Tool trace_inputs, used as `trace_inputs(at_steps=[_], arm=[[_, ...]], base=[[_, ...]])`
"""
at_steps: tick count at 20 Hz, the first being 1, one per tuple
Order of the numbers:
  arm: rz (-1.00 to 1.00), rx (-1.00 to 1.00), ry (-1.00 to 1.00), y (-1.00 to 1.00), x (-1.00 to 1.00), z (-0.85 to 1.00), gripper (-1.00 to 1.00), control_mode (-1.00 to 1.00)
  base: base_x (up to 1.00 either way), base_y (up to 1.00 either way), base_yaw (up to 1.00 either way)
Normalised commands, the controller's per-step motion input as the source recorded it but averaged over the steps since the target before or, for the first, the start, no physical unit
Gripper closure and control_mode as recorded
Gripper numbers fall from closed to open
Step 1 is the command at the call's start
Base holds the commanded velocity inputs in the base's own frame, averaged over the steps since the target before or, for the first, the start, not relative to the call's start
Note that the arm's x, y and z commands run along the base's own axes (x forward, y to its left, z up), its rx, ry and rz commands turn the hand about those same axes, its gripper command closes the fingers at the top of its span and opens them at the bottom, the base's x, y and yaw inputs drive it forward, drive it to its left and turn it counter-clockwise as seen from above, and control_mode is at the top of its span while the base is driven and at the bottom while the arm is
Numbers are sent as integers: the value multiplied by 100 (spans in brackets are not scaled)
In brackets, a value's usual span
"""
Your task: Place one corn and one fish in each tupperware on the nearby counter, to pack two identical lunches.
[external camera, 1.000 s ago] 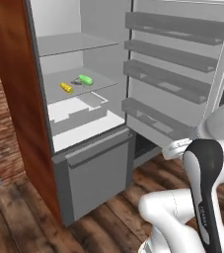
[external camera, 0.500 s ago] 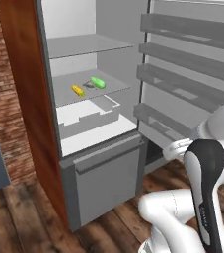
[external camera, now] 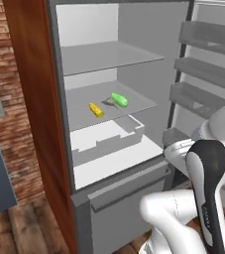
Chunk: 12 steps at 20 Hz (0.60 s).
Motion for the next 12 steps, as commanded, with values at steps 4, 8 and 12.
trace_inputs(at_steps=[4, 8, 12], arm=[[0, 0, 0, 0, 0, 0, -100, 100], [0, 0, 0, 0, 0, 0, -100, 100], [0, 0, 0, 0, 0, 0, -100, 100]], base=[[100, 2, 23], [95, 0, 24], [76, 5, 25]])
